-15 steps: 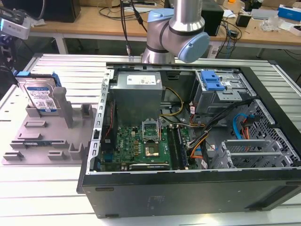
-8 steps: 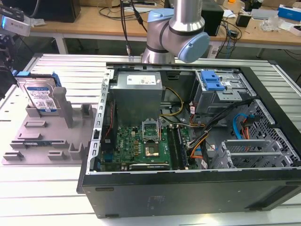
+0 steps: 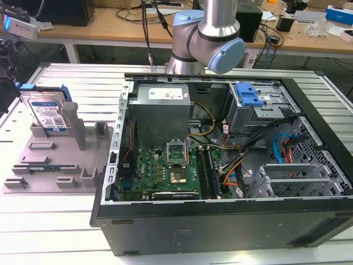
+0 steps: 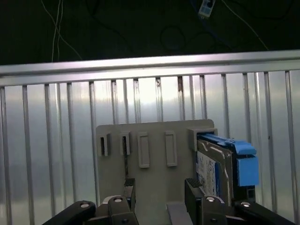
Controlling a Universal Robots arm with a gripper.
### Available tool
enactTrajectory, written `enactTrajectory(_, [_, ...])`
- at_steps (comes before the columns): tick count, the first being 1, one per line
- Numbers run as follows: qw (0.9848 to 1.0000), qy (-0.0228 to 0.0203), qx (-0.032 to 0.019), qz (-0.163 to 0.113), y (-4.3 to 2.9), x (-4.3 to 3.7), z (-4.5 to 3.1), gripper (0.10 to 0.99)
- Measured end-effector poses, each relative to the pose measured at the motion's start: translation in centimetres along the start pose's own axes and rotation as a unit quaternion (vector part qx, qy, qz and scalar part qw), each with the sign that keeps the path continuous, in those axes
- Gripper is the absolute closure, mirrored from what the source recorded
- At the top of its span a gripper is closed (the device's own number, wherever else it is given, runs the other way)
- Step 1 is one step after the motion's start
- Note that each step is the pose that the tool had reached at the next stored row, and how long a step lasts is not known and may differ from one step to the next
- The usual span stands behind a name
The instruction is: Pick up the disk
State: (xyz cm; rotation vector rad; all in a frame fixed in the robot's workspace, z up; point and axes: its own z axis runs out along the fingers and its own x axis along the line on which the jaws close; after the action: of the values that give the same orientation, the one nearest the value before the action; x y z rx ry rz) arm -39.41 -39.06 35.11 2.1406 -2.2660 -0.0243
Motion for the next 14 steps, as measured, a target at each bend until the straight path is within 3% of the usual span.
enactTrajectory(2, [1.0,0.006,0.0003,0.0,0.1,-1.61,-0.01,0.545])
enactTrajectory(3, [1.0,0.0068,0.0003,0.0,0.12,-2.04,-0.02,0.545])
enactTrajectory(9, [1.0,0.0079,0.0018,-0.003,0.28,-4.76,-0.03,0.545])
enactTrajectory(14, [0.9999,0.008,0.0056,-0.011,0.36,-6.07,-0.03,0.545])
